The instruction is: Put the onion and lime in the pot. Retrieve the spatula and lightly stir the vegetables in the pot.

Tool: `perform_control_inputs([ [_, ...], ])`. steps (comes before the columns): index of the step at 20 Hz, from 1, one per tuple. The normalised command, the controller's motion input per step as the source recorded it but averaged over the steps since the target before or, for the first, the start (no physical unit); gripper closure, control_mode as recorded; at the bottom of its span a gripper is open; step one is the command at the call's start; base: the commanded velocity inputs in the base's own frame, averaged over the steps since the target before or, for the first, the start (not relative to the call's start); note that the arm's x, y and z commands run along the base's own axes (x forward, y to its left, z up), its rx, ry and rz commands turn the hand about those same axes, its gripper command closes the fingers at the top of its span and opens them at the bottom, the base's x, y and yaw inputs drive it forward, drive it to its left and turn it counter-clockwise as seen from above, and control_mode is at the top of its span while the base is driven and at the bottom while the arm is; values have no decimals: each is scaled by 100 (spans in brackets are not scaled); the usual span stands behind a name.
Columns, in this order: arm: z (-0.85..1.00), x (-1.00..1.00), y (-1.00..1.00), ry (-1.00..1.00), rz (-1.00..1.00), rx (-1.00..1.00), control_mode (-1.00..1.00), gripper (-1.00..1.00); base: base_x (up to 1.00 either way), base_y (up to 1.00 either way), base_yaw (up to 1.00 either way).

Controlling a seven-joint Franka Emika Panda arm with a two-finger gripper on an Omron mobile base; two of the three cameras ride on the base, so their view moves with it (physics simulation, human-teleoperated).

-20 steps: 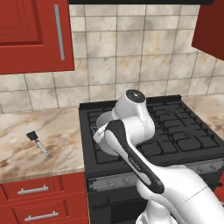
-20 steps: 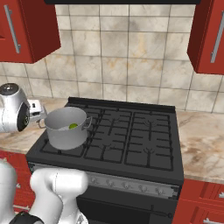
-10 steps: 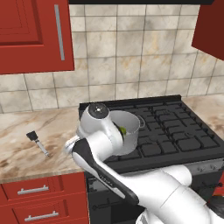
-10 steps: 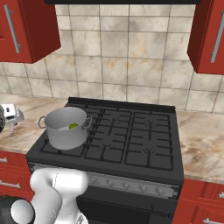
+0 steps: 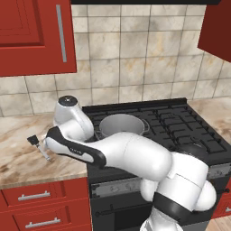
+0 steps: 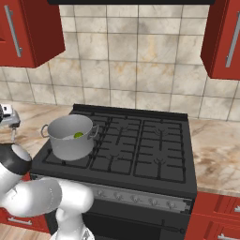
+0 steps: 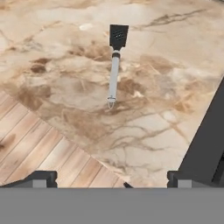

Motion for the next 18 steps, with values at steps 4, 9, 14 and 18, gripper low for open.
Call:
perform_control_inputs([
  [4, -48, 16, 54, 11, 0, -1, -100, -100, 0, 0, 0],
  [9, -47, 25, 18, 11, -1, -1, -100, -100, 0, 0, 0],
  [14, -11, 48, 0, 3, -8, 0, -100, -100, 0, 0, 0],
  [18, -15, 46, 0, 2, -7, 0, -100, -100, 0, 0, 0],
])
